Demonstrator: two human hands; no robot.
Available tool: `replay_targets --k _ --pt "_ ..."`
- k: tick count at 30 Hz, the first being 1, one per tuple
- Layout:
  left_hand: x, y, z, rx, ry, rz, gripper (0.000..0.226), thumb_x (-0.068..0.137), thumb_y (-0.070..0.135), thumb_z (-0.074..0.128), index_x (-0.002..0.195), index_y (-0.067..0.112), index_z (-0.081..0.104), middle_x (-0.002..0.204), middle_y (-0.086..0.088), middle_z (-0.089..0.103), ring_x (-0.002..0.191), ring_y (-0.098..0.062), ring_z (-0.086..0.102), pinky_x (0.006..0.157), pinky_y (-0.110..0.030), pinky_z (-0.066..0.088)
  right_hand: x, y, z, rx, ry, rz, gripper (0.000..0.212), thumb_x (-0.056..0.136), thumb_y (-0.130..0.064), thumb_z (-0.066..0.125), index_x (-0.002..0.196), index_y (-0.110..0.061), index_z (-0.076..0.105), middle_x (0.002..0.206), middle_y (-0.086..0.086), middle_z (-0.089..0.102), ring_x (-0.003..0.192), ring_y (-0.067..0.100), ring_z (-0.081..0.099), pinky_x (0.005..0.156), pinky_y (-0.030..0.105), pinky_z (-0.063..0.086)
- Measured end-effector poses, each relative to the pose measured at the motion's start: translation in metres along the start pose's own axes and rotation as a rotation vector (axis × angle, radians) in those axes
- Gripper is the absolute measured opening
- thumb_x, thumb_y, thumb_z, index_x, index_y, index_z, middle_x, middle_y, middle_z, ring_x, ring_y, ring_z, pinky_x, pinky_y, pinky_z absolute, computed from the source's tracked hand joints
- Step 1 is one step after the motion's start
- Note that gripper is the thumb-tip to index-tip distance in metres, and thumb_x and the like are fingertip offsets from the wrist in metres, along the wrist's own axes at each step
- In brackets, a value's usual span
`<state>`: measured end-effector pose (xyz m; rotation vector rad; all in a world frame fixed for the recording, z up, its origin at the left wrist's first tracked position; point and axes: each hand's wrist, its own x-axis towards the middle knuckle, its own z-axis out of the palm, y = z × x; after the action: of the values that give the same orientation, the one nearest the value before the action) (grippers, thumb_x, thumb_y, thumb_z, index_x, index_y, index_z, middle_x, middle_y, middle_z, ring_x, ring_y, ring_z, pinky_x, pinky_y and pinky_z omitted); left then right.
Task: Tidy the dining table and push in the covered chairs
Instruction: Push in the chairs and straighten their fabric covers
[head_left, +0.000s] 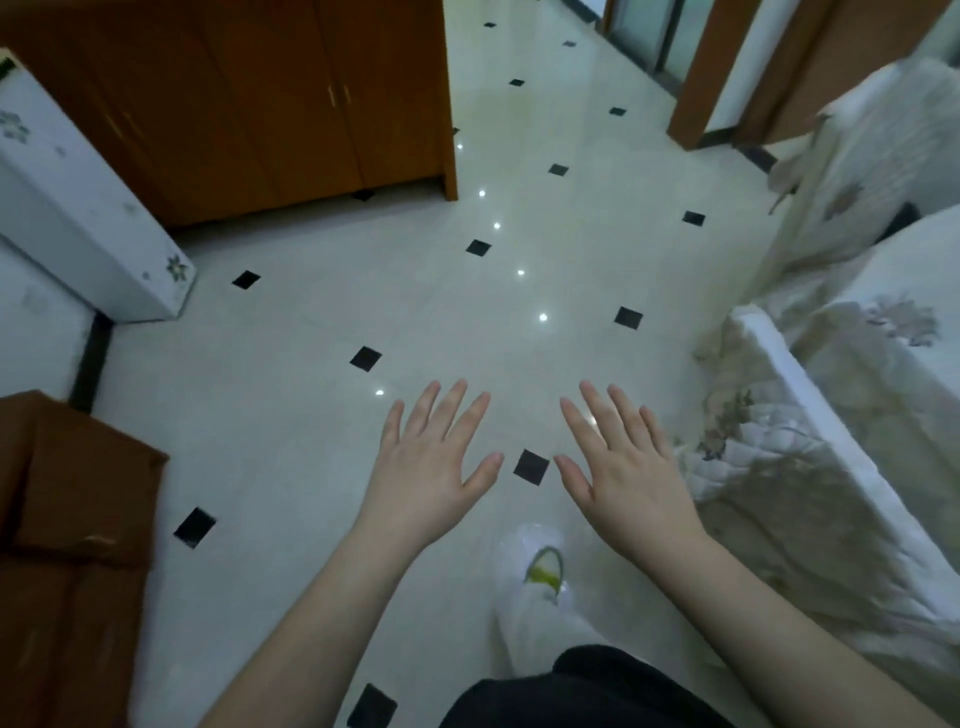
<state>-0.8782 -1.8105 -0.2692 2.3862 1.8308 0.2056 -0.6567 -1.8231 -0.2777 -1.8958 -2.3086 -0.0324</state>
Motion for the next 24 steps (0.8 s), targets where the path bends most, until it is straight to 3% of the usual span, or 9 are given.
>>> replay_targets --k 5,9,12,15,24 --pt "0.123 -0.003 0.003 0.035 -0.029 0.097 0.068 0.091 0.064 0.017 0.151 0.033 0.021 0.16 0.005 0.019 0.148 -0.018 0.008 0.119 -0.043 0.004 0.094 0.051 0.013 0.0 0.022 0.108 0.056 0.095 -0.046 0.033 0.145 -0.019 0.037 0.155 0.007 0.029 0.141 0.03 0.028 0.113 0.045 0.019" --pt "0.212 -0.013 -0.005 0.052 -0.032 0.125 0.067 0.092 0.064 0.017 0.151 0.034 0.021 0.159 0.006 0.02 0.148 -0.016 0.008 0.118 -0.039 0.001 0.175 0.091 0.013 0.006 0.001 0.178 0.057 0.095 -0.047 0.029 0.142 -0.017 0.042 0.152 0.008 0.035 0.138 0.032 0.033 0.111 0.048 0.025" --pt "0.27 -0.022 -0.012 0.111 -0.014 0.155 0.065 0.093 0.063 0.021 0.15 0.031 0.028 0.158 0.002 0.026 0.147 -0.02 0.013 0.117 -0.044 0.0 0.235 0.11 0.015 -0.004 -0.006 0.186 0.059 0.094 -0.048 0.028 0.14 -0.016 0.045 0.147 0.009 0.043 0.134 0.034 0.039 0.11 0.05 0.026" --pt "0.326 -0.032 -0.017 0.15 0.009 0.157 0.064 0.095 0.063 0.022 0.15 0.031 0.026 0.16 0.002 0.018 0.148 -0.02 0.006 0.117 -0.047 -0.006 0.294 0.11 0.019 -0.023 -0.021 0.176 0.058 0.093 -0.049 0.03 0.139 -0.017 0.047 0.143 0.008 0.048 0.131 0.033 0.043 0.109 0.046 0.021" --pt "0.529 -0.094 -0.01 0.163 -0.005 0.233 0.068 0.094 0.068 0.013 0.151 0.032 0.022 0.161 -0.001 0.01 0.148 -0.023 0.0 0.116 -0.052 -0.002 0.482 0.133 0.058 -0.035 -0.052 0.247 0.059 0.093 -0.05 0.028 0.139 -0.018 0.047 0.144 0.006 0.047 0.133 0.03 0.042 0.109 0.046 0.022"
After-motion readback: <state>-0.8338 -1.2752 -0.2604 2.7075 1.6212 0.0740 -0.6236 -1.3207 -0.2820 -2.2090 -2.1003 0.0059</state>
